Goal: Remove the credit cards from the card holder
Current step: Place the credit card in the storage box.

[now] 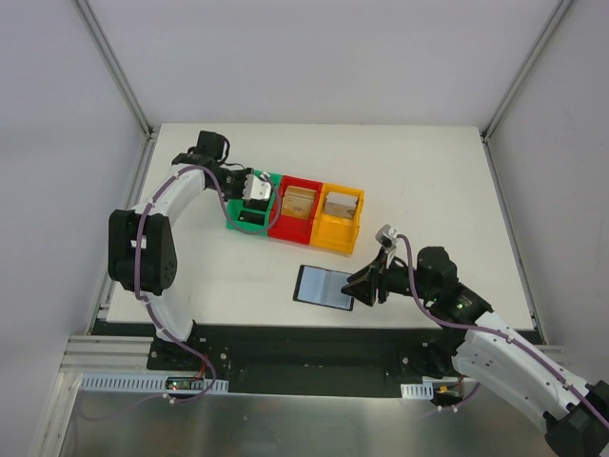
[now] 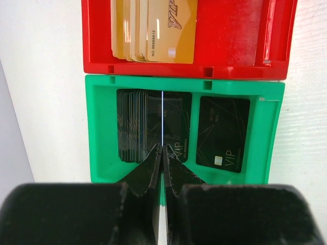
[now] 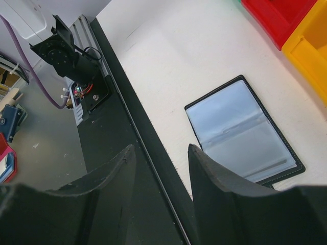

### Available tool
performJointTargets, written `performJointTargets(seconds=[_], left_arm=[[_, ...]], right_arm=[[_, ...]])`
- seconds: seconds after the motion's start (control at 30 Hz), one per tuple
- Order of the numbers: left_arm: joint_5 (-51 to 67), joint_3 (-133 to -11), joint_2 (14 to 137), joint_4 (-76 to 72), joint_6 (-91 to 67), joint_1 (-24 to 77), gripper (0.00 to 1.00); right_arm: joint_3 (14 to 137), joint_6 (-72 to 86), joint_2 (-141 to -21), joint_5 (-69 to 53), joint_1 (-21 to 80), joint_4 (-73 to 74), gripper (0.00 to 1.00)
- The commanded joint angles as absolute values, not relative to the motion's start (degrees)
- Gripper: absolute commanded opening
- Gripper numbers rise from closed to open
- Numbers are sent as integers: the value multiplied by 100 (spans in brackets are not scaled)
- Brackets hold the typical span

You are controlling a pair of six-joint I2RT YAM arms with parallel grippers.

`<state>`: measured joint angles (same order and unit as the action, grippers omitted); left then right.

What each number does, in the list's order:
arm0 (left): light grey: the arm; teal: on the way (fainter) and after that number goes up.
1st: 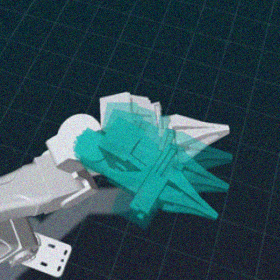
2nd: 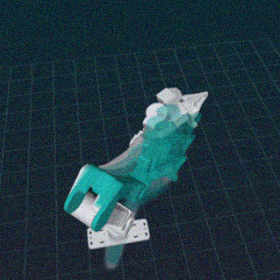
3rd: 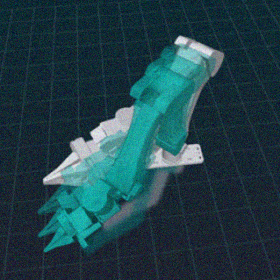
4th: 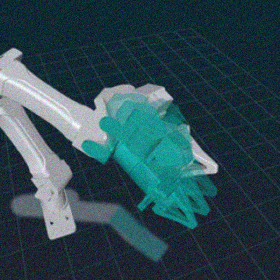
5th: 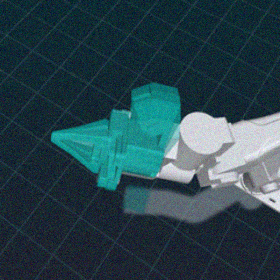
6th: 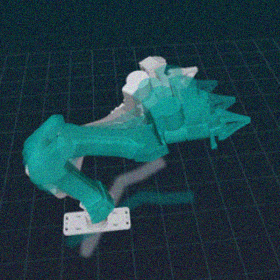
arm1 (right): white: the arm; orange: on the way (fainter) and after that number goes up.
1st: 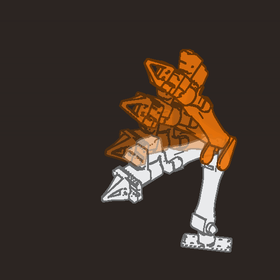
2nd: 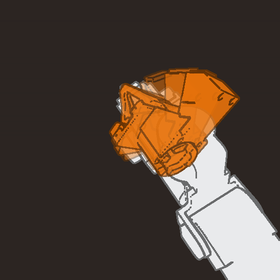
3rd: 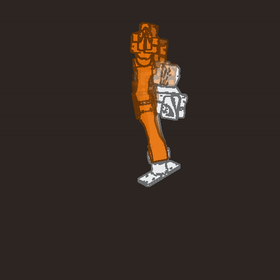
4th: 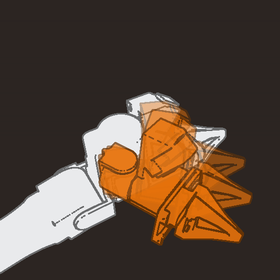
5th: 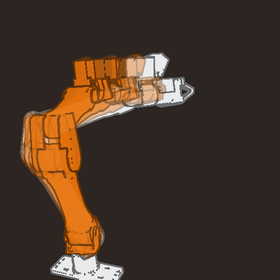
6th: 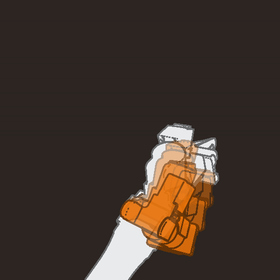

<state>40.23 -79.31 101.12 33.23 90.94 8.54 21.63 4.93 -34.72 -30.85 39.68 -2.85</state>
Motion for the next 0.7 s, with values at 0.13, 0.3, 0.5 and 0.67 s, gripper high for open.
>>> performJointTargets(seconds=[0.13,0.3,0.5,0.67], left_arm=[[4122,-8068,10265,3568,9334,765,0],[4140,-8095,10432,3568,9334,765,0],[4148,-8112,10599,3577,9343,765,0],[4131,-8147,10722,3568,9343,765,0]], right_arm=[[2189,580,-3454,-3155,3999,-598,48],[2197,598,-3480,-3129,4008,-615,48],[2197,615,-3568,-3111,3999,-659,48],[2215,624,-3639,-3120,3999,-721,48]])
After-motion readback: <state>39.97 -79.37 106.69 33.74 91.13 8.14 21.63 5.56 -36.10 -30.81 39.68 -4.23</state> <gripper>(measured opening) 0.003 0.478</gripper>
